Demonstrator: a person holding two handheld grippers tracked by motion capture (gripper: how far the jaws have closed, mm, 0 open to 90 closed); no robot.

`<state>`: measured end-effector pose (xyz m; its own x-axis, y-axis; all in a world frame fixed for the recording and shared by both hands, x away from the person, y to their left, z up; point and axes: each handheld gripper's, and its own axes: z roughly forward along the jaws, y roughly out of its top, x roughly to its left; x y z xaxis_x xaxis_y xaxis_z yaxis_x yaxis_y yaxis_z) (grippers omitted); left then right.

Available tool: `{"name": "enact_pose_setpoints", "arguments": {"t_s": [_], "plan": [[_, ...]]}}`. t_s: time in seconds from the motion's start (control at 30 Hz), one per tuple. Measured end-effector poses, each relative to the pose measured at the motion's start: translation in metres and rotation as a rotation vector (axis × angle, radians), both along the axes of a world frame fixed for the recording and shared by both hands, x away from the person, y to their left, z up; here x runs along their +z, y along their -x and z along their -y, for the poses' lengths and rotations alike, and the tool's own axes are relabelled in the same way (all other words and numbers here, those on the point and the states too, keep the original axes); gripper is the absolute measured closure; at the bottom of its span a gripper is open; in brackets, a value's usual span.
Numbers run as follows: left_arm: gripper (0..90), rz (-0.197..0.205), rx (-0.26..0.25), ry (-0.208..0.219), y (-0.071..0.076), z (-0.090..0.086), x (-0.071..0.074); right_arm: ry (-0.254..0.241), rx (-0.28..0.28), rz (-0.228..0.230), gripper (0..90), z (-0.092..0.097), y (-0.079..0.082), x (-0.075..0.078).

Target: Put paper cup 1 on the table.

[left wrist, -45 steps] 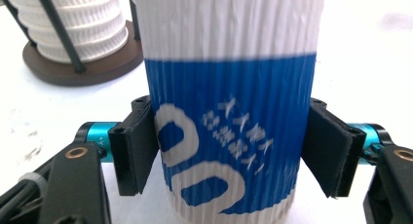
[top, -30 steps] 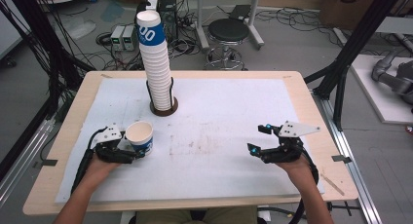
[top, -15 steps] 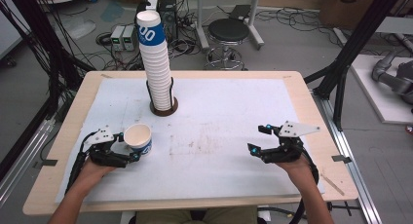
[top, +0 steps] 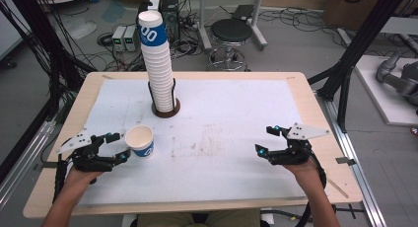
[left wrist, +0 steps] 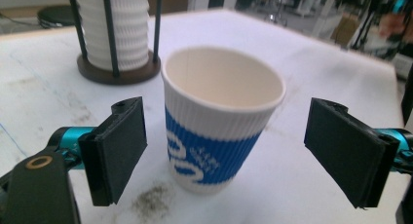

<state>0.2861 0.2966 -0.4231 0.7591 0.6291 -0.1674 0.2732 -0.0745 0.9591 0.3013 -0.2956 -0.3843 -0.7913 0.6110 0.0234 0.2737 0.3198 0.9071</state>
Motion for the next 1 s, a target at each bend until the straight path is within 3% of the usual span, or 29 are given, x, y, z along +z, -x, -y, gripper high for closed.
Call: {"name": "enact_pose_setpoints", "arguments": {"t_s": [0.23, 0.43, 0.63, 1.0], "plan": [[16.1, 0.068, 0.034, 0.088, 0.001, 0.004, 0.029, 0.0, -0.025, 0.0, 20.5, 0.006, 0.0, -0.001], [15.5, 0.112, 0.033, 0.113, -0.004, 0.022, 0.048, -0.005, -0.053, 0.0, 20.5, 0.011, 0.0, 0.0], [15.6, 0.132, 0.052, 0.092, -0.009, 0.033, 0.056, -0.012, -0.072, 0.009, 20.5, 0.016, 0.001, 0.002], [15.6, 0.132, 0.077, 0.07, -0.009, 0.032, 0.053, 0.003, -0.074, 0.016, 20.5, 0.018, 0.005, 0.003]]}}
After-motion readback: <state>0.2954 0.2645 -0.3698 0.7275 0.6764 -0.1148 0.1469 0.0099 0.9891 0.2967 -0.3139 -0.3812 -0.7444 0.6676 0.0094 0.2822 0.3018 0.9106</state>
